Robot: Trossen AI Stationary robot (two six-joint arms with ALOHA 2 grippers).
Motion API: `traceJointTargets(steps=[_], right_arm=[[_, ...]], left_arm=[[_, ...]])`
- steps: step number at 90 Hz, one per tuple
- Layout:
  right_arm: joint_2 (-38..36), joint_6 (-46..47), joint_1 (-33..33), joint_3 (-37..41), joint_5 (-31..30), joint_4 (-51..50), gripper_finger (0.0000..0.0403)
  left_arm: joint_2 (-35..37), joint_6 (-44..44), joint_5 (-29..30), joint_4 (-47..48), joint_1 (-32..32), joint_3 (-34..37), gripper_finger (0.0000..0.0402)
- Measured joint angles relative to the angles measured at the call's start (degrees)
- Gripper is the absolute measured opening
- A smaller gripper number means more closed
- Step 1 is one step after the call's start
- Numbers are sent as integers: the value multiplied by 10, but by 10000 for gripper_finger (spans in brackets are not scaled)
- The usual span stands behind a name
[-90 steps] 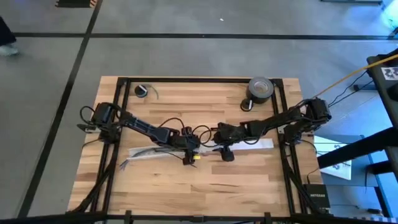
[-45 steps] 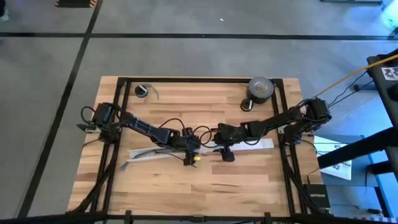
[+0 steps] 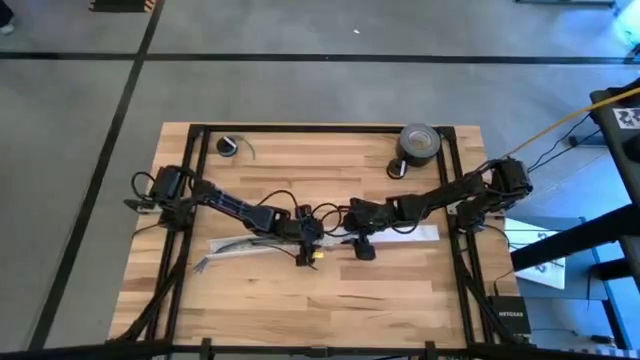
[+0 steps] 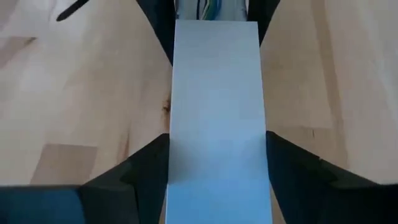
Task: Ziptie cables
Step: Close the white cable duct
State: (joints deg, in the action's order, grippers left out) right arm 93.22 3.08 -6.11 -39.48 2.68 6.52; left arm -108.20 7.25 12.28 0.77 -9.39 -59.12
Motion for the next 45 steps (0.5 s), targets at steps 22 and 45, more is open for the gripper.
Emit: traceJointTargets(steps=[22, 45], right_arm=[[11, -3, 0, -1, 0, 7, 217], [12, -8, 1, 0, 5, 7, 216]], left_arm=[[16, 0, -1, 24, 2, 2, 233], [27, 1, 1, 43, 2, 2, 238]])
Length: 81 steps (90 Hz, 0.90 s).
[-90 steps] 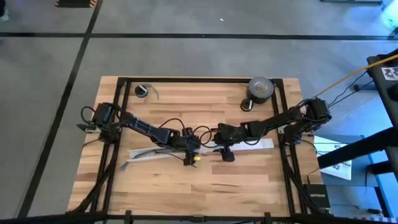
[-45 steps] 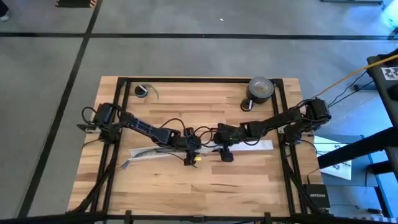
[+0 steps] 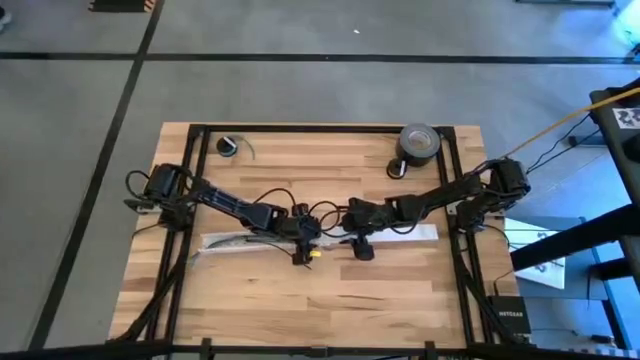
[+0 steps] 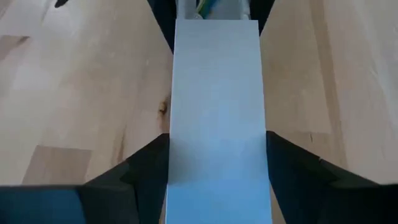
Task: Ziptie cables
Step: Close the white cable duct
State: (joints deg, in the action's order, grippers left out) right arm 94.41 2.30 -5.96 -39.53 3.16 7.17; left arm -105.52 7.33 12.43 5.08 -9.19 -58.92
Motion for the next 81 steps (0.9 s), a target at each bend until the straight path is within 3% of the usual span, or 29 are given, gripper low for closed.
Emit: traceJointTargets(steps=[81], right_arm=[[1, -3, 0, 1, -1, 0, 216]], left_arm=[[-2, -13, -21, -11, 3, 0, 240]])
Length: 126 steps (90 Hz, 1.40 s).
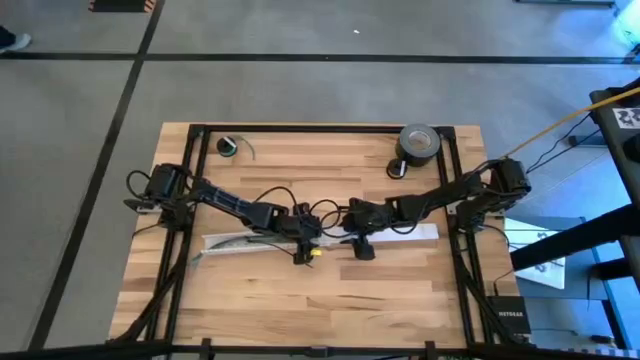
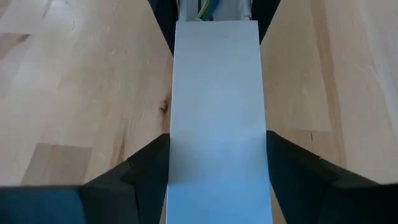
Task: Ziptie cables
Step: Close the white cable duct
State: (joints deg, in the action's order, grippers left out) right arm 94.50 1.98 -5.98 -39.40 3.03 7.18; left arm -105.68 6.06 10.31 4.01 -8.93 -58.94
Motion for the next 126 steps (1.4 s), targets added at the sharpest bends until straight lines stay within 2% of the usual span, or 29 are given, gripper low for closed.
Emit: traceJointTargets(steps=[42, 68, 92, 108, 126], right_arm=[[0, 0, 0, 0, 0, 1, 216], [0, 0, 0, 0, 0, 1, 216], [0, 0, 0, 0, -1, 3, 216], [0, 1, 0, 0, 0, 4, 216], [0, 0, 0, 0, 0, 5, 216]], left_arm=[[26, -15, -3, 37, 0, 0, 240], [36, -18, -2, 42, 4, -1, 284], [80, -18, -1, 75, 3, -1, 283], [88, 10, 1, 44, 3, -1, 282], [34, 25, 2, -28, 4, -1, 282]])
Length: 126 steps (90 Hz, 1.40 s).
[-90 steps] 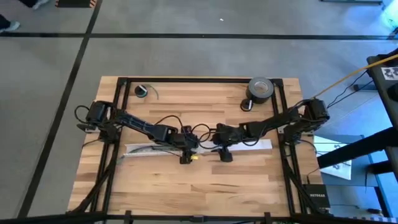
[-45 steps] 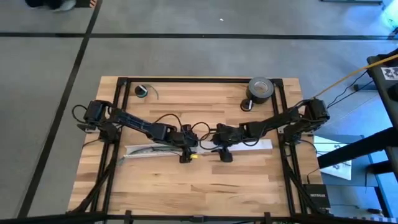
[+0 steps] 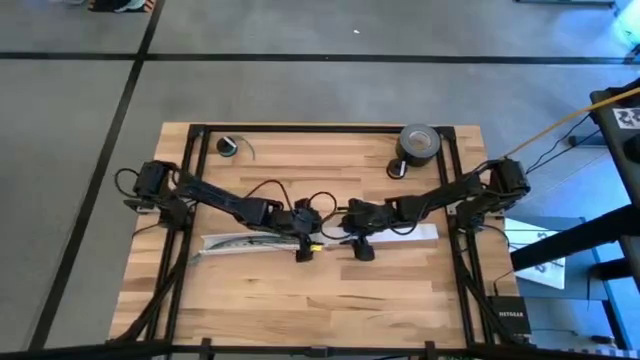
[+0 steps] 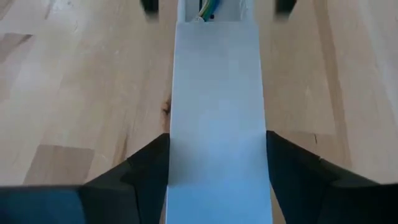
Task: Ziptie cables
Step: Close the white cable duct
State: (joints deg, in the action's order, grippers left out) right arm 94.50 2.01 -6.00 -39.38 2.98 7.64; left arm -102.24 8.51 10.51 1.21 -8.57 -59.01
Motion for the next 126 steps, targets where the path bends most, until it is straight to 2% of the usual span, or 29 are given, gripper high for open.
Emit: traceJointTargets(steps=[26, 74, 96, 109, 126], right_arm=[[1, -8, 0, 1, 0, 13, 219], [-3, 1, 0, 2, 0, 24, 261], [-28, 8, 0, 0, 9, 26, 294], [-59, 7, 0, -25, 11, -16, 306], [-79, 4, 0, -74, 11, -134, 308]], left_arm=[[-26, 0, 4, 6, 1, 0, 282], [-28, 3, 4, 42, 1, 2, 282], [-28, 5, 5, 42, 1, 2, 282], [-28, 5, 5, 42, 1, 2, 282], [-29, 5, 5, 41, 1, 3, 282]])
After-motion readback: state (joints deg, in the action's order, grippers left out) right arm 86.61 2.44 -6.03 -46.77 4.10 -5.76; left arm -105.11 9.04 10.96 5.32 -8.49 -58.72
